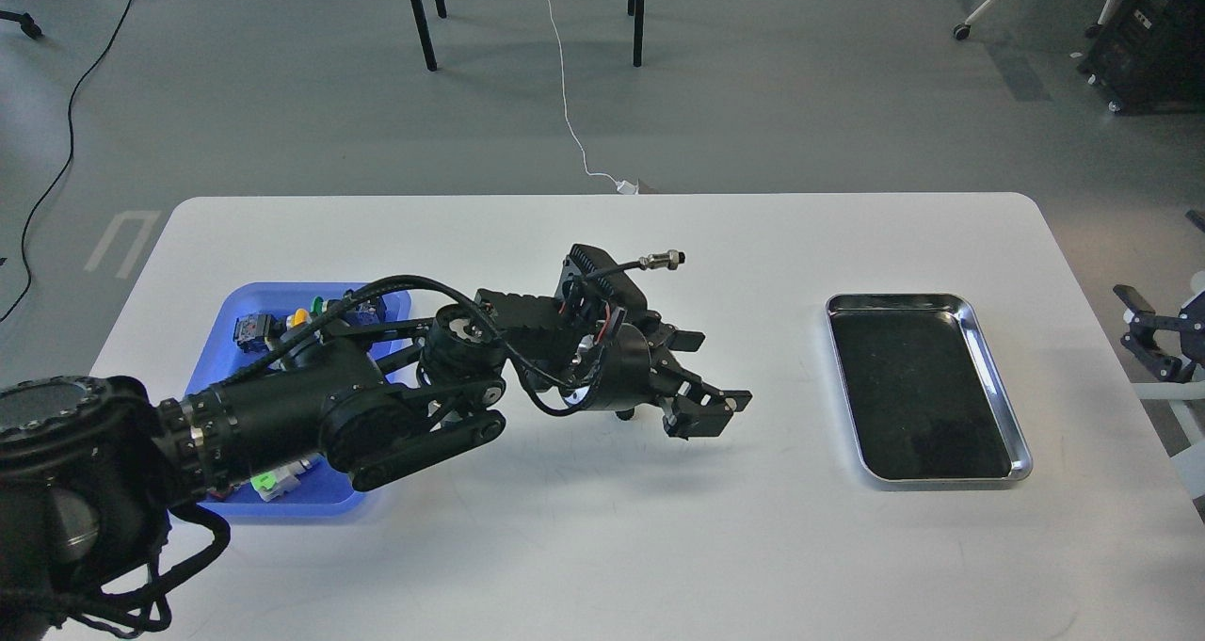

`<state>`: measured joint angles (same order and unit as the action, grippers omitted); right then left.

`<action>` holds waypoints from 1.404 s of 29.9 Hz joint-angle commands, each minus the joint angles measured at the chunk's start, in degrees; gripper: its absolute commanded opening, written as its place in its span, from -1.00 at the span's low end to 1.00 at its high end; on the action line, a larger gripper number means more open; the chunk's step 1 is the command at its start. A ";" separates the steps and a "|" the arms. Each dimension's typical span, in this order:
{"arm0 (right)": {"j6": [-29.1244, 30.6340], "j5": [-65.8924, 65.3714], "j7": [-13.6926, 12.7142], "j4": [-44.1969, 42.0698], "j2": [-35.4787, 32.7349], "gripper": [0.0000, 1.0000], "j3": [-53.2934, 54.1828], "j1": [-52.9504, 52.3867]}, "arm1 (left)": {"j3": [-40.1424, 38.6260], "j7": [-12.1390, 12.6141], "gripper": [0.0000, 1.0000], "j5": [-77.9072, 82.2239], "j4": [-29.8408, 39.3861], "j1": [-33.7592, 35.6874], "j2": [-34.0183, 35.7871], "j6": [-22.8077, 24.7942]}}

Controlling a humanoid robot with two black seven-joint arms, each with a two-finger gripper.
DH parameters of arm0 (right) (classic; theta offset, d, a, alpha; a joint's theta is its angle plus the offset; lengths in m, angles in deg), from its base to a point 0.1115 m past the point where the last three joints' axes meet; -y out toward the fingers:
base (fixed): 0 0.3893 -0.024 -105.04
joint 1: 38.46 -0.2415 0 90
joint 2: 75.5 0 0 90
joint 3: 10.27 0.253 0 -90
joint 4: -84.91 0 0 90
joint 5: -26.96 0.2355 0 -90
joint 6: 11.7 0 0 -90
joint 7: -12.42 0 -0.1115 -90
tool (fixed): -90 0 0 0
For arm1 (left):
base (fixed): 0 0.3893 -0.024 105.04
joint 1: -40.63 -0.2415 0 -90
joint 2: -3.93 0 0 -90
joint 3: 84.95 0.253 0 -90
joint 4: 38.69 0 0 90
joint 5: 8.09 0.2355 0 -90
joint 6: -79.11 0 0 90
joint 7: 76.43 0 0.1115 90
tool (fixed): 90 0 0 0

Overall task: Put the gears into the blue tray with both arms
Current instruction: 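Grasp the second black gear on the table with the left gripper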

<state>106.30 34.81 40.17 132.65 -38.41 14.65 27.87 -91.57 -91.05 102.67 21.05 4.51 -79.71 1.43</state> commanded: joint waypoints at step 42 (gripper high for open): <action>0.00 1.91 0.25 1.13 -2.02 0.94 4.35 3.10 | 3.90 0.04 -0.15 7.01 -4.63 -4.05 5.15 -4.58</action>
<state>106.30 36.72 40.43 133.78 -40.42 18.97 30.97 -87.70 -91.02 109.64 16.51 0.48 -74.54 -3.20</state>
